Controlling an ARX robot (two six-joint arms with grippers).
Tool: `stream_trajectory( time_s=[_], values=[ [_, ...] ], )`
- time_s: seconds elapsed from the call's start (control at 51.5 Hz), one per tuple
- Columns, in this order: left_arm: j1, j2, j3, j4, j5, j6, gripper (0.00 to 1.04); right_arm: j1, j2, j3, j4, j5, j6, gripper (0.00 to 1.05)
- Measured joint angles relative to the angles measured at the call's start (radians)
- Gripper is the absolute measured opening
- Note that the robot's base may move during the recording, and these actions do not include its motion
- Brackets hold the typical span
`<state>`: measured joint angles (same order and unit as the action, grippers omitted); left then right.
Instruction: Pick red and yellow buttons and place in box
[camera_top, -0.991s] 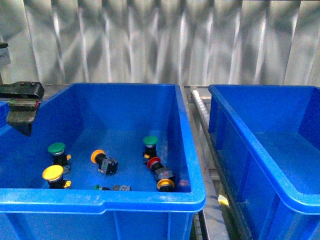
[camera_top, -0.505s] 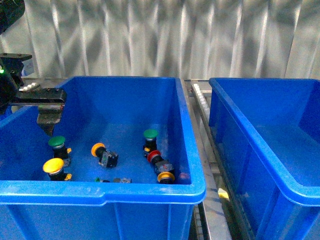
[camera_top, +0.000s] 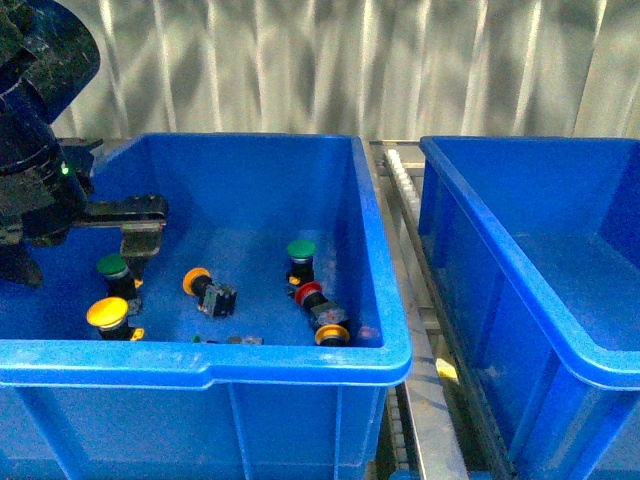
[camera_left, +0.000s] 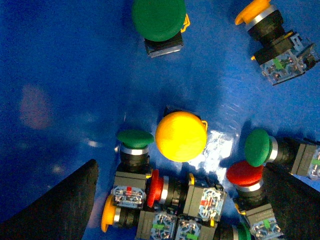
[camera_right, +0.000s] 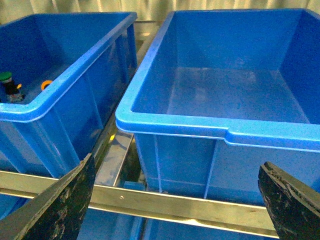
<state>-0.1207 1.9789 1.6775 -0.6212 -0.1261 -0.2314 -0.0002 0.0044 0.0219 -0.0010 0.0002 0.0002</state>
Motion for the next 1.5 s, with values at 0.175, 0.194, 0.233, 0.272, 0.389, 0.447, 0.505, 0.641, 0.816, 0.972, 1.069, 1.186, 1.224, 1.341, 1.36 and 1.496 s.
stream_trajectory(
  time_s=[0.175,0.194,0.233,0.272,0.389,0.447,0.505,0.641,0.816,0.972,1.069,1.186,1.224,1.341,1.36,1.496],
  values=[
    [-0.007,0.047,0.045,-0.01,0.004,-0.01,0.97,0.0,0.0,0.0,0.0,0.0,0.0,0.98],
    [-0.008,0.052,0.053,-0.015,0.005,-0.012,0.97,0.0,0.0,0.0,0.0,0.0,0.0,0.98],
    [-0.011,0.06,0.063,-0.02,0.002,-0.015,0.97,0.0,0.0,0.0,0.0,0.0,0.0,0.98],
    [-0.013,0.075,0.074,-0.021,0.003,-0.02,0.97,0.0,0.0,0.0,0.0,0.0,0.0,0.98],
    [-0.016,0.114,0.088,-0.026,0.006,-0.029,0.97,0.0,0.0,0.0,0.0,0.0,0.0,0.98],
    [-0.019,0.131,0.097,-0.032,0.005,-0.029,0.97,0.0,0.0,0.0,0.0,0.0,0.0,0.98],
    [-0.019,0.143,0.109,-0.034,0.003,-0.029,0.97,0.0,0.0,0.0,0.0,0.0,0.0,0.98],
    [-0.019,0.165,0.138,-0.045,-0.005,-0.032,0.97,0.0,0.0,0.0,0.0,0.0,0.0,0.98],
    [-0.019,0.182,0.158,-0.058,-0.016,-0.035,0.97,0.0,0.0,0.0,0.0,0.0,0.0,0.98],
    [-0.019,0.201,0.179,-0.068,-0.023,-0.037,0.97,0.0,0.0,0.0,0.0,0.0,0.0,0.98],
    [-0.019,0.217,0.198,-0.074,-0.03,-0.037,0.97,0.0,0.0,0.0,0.0,0.0,0.0,0.98],
    [-0.019,0.237,0.219,-0.08,-0.037,-0.036,0.97,0.0,0.0,0.0,0.0,0.0,0.0,0.98],
    [-0.019,0.243,0.224,-0.08,-0.039,-0.036,0.97,0.0,0.0,0.0,0.0,0.0,0.0,0.98],
    [-0.021,0.256,0.231,-0.082,-0.049,-0.035,0.97,0.0,0.0,0.0,0.0,0.0,0.0,0.98],
    [-0.022,0.258,0.232,-0.081,-0.05,-0.035,0.97,0.0,0.0,0.0,0.0,0.0,0.0,0.98],
    [-0.023,0.267,0.243,-0.083,-0.056,-0.035,0.73,0.0,0.0,0.0,0.0,0.0,0.0,0.98]
  ],
)
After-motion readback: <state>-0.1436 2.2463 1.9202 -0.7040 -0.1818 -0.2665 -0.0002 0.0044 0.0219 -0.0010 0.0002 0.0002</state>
